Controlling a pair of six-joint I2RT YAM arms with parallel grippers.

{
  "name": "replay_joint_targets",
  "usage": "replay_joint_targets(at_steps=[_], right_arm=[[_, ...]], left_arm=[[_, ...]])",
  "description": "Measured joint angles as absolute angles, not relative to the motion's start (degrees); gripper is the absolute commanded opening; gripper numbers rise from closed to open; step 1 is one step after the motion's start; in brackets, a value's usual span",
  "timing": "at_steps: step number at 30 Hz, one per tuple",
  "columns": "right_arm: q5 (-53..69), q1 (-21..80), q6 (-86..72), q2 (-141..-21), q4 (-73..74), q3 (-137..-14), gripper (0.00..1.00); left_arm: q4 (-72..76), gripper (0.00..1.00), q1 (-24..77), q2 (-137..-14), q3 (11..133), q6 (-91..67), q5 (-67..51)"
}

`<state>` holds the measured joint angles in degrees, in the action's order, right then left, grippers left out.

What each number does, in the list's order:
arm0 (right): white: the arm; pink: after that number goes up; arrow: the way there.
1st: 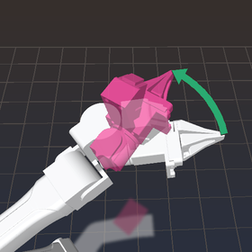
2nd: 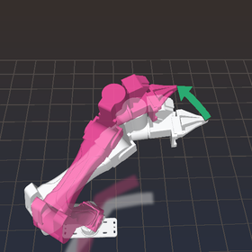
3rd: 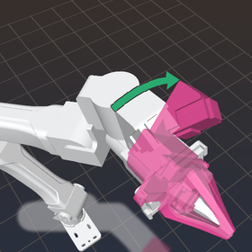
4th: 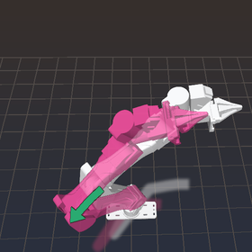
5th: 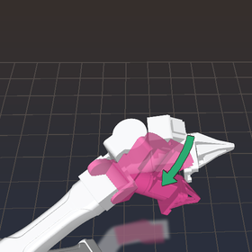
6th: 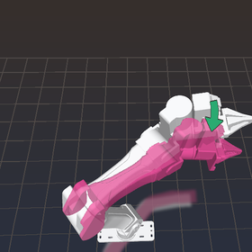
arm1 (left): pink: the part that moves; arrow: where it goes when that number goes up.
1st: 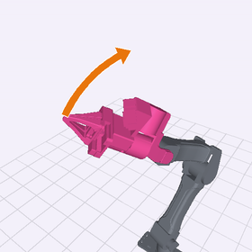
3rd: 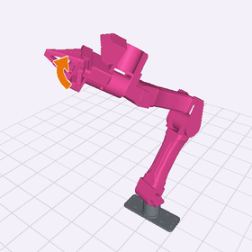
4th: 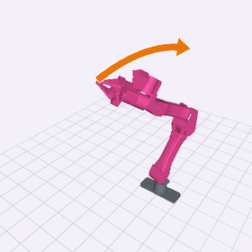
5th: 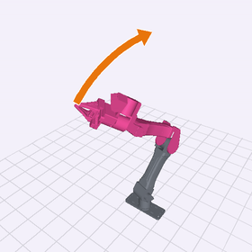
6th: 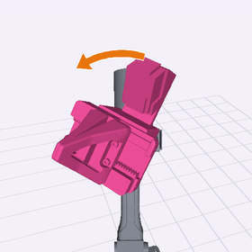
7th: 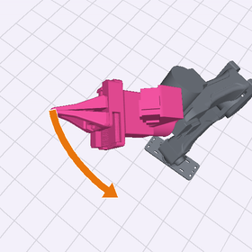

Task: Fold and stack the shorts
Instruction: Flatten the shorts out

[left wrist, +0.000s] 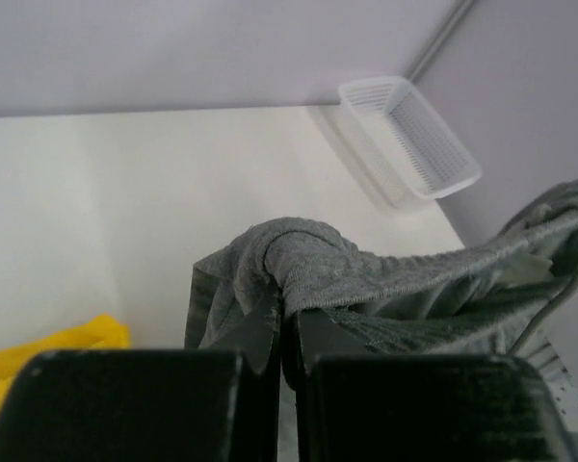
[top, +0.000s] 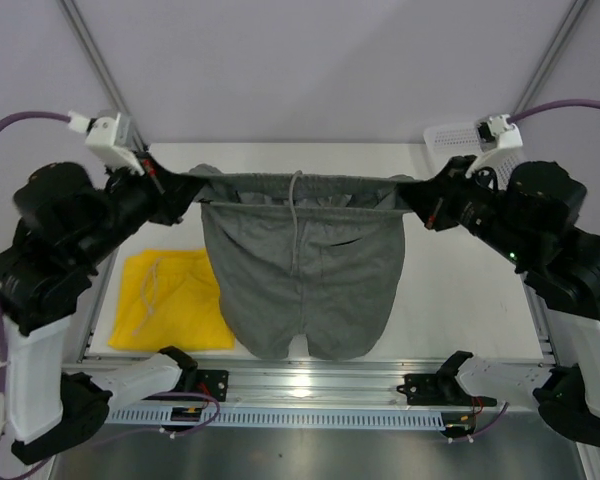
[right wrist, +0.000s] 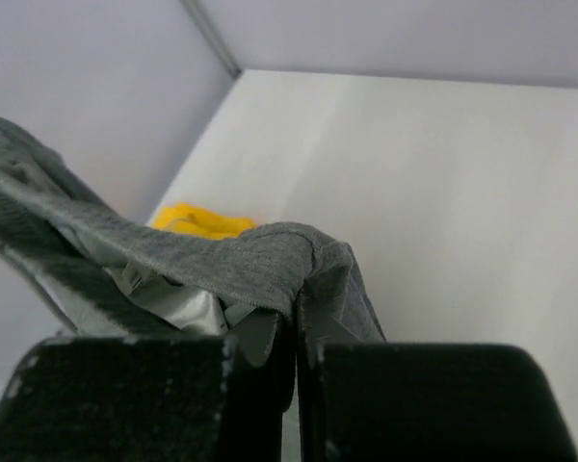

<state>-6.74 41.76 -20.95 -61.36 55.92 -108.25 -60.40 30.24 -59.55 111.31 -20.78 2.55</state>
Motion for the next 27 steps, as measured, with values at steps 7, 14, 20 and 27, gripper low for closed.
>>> replay_joint_targets(at_steps=[7,14,20,27], right_arm=[[-8.5,32.6,-19.9,-68.2,56.6,-104.4,0.00],[-1.7,24.6,-19.1,-73.0,54.1,-104.8,0.00],[3.5,24.4,-18.2,-70.3,50.2,-107.5,0.00],[12.3,25.1,-18.2,-59.7,47.6,-107.5,0.00]], left_arm=[[-56.8,0.00,28.8,-69.2,104.7,-21.0,7.9],[-54.6,0.00,28.7,-73.3,105.1,-20.7,9.3],[-51.0,0.00,28.7,-68.4,107.4,-20.3,8.4],[-46.5,0.00,28.9,-55.2,103.4,-20.5,0.6]])
